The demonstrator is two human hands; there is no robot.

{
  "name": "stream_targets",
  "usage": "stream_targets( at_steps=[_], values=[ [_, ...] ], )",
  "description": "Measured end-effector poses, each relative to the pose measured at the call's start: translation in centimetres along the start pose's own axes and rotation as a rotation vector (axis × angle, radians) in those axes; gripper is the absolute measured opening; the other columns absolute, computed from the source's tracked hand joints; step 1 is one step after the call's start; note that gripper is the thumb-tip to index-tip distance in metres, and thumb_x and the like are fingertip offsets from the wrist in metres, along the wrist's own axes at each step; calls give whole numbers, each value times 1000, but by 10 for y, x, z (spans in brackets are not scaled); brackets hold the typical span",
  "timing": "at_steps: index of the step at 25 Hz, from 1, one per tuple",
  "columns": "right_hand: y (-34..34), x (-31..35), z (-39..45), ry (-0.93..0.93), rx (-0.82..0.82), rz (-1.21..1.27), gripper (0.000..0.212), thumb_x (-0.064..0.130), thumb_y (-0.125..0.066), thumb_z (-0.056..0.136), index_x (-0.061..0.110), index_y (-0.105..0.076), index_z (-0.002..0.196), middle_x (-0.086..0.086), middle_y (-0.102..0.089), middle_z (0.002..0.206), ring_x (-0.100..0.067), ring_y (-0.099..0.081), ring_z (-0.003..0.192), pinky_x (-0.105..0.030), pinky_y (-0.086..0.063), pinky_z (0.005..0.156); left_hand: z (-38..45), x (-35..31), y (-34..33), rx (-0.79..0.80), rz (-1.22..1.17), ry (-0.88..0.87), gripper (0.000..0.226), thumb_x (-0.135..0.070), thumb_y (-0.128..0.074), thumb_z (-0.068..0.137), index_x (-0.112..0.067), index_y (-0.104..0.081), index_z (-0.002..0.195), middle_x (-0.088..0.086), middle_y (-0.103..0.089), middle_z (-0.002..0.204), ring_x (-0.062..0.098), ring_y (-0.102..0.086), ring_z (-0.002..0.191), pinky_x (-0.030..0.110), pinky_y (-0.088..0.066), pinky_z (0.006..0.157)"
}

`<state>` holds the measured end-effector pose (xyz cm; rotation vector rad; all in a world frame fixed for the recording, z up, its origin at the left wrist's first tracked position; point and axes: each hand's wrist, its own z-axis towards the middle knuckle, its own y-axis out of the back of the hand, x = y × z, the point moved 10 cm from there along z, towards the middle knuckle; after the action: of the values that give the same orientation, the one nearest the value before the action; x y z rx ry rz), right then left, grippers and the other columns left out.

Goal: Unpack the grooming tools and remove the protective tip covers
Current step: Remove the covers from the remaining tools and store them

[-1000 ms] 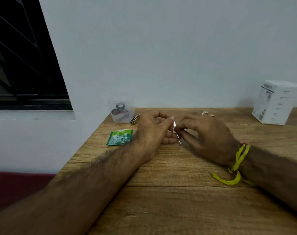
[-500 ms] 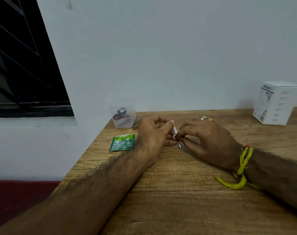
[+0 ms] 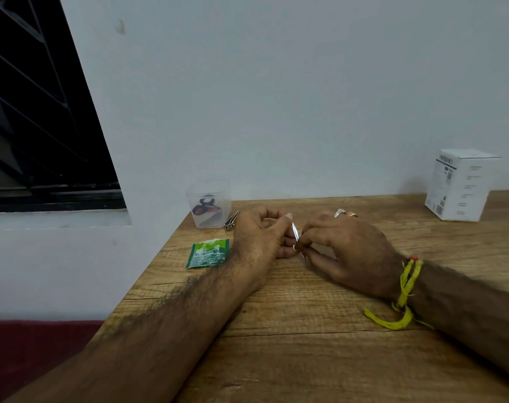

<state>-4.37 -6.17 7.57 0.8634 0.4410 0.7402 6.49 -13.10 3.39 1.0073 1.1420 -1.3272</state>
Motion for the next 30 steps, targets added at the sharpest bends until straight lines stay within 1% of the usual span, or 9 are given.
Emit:
stream_targets(
  at_steps=[4,7,10,13,17,20,23,27,30],
  values=[
    [-3,1,-1,9,30,-3,8,21,-70,88,21,-75,93,6,-70,93,-21,-64,90,-41,-53,71,2,0,0,4,4,-6,8,-6,-66,96,1,-64,96,10,-68,64,14,-63,46,25,-55,45],
    [0,-1,-1,8,11,35,6,20,-71,88,20,-74,92,6,-70,92,-20,-65,88,-41,-52,72,3,1,3,-8,10,-9,13,-6,-66,96,5,-64,101,9,-66,63,13,-61,45,24,-55,44],
    [-4,1,-2,17,41,51,7,24,-69,88,23,-75,91,8,-70,92,-18,-64,90,-40,-52,72,3,1,3,-6,21,-11,15,-6,-65,96,8,-63,103,12,-66,65,16,-61,44,26,-55,45],
    [-3,0,-2,12,40,71,11,27,-65,89,24,-75,92,9,-71,93,-17,-64,92,-39,-53,73,4,0,5,-15,25,-13,15,-6,-64,97,7,-62,103,12,-67,66,15,-61,43,25,-55,45],
    [-7,1,-2,40,71,101,8,22,-67,89,22,-75,92,7,-70,93,-18,-62,90,-41,-53,73,5,1,4,-13,24,-18,13,-6,-64,97,6,-62,101,17,-67,70,19,-60,46,27,-56,47],
    [-8,2,-2,44,63,108,9,20,-67,89,21,-75,94,6,-70,94,-17,-63,90,-41,-53,74,6,1,5,-24,38,-33,12,-6,-65,97,5,-63,100,15,-67,68,19,-59,46,28,-55,48],
    [-10,1,-2,48,88,122,8,20,-69,88,23,-74,92,9,-69,94,-14,-62,91,-41,-53,74,6,2,6,-24,33,-33,10,-6,-65,96,3,-63,97,14,-67,67,18,-61,46,26,-56,46],
    [-10,2,-2,51,83,131,8,17,-72,85,22,-75,90,8,-69,92,-14,-63,90,-40,-53,74,8,2,8,-41,26,-29,9,-6,-65,96,2,-64,96,11,-67,64,18,-60,45,25,-56,45],
    [-9,0,-1,38,69,136,7,16,-73,83,21,-76,87,9,-70,88,-10,-63,85,-38,-54,74,8,2,12,-69,12,-27,7,-6,-65,96,-3,-64,90,10,-67,63,18,-62,48,26,-57,47]
  ],
)
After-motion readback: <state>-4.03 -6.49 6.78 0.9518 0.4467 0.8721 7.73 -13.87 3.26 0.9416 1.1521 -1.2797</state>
